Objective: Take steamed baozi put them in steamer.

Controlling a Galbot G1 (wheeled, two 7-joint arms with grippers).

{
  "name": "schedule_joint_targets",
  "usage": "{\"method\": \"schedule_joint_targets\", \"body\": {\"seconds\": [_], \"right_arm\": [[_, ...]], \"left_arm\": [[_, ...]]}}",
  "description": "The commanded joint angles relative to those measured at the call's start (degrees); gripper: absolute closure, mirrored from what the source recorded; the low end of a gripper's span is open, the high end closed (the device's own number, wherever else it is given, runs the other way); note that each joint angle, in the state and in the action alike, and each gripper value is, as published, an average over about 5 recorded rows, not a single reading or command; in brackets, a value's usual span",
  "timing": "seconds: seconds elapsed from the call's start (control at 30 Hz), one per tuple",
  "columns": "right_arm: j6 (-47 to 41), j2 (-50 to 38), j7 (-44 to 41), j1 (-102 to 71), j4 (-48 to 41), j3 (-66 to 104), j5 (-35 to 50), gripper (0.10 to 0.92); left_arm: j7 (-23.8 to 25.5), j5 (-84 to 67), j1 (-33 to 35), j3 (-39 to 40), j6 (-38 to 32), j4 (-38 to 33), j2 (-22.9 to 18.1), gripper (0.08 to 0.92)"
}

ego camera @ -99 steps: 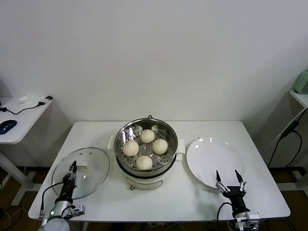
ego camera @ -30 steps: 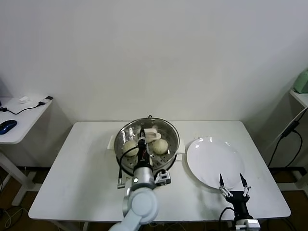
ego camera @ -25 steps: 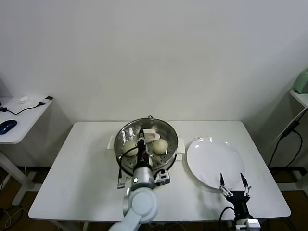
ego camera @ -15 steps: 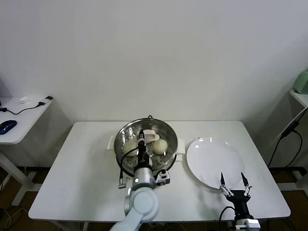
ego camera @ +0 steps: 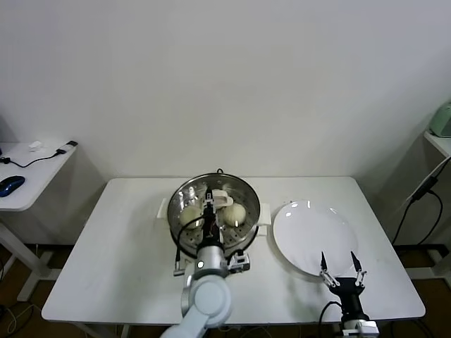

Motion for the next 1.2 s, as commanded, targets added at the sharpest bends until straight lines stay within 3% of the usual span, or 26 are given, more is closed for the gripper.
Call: {"method": "schedule_joint_targets", "body": {"seconds": [0.03, 0.3, 0.5, 0.63, 0.73, 0.83, 0.93, 1.07, 1.2], "right_arm": [[-0.8, 0.0, -0.5, 0.0, 0.2, -0.2, 0.0, 0.203], [-1.7, -0.1, -0.1, -0.1, 1.1, -0.9, 2.1, 0.203], [-2.0, -0.7, -0.3, -0.9, 2.7, -1.8, 3.1, 0.202], [-1.7, -1.5, -0.1, -1.1, 3.5, -2.7, 3.4, 0.203], [-1.6, -1.6, -0.5, -1.0, 3.7, -2.9, 3.4, 0.202], [-1.8, -1.5, -0.7, -0.8, 3.6, -2.8, 3.4, 0.203], [-2.4, -1.5, -0.7, -0.6, 3.3, -2.8, 3.5, 0.203], [-3.2, -1.6, -0.7, -0.3, 2.5, -2.6, 4.0, 0.202], [-3.6, -1.3, -0.4, 0.4, 1.6, -2.2, 4.7, 0.203]], "left_arm": [[1.3, -0.8, 0.2, 0.0, 0.0, -2.9, 1.0, 0.62], [1.7, -8.1, 4.3, -0.6, -1.0, -12.8, 5.6, 0.386], [-11.3, -32.1, 7.9, -6.9, -9.9, -20.8, 7.4, 0.221], [-20.5, -49.0, 11.5, -16.4, -18.7, -21.5, 8.6, 0.181], [-24.0, -65.4, 15.3, -26.2, -26.5, -21.6, 8.7, 0.178], [-22.8, -85.8, 19.8, -39.0, -32.0, -20.8, 9.1, 0.177], [-20.1, -104.5, 24.3, -48.2, -36.5, -16.8, 12.0, 0.177], [-18.0, -113.0, 27.1, -49.5, -42.8, -7.9, 15.5, 0.177], [-16.7, -112.1, 27.2, -46.7, -46.6, -0.4, 15.7, 0.177]]}}
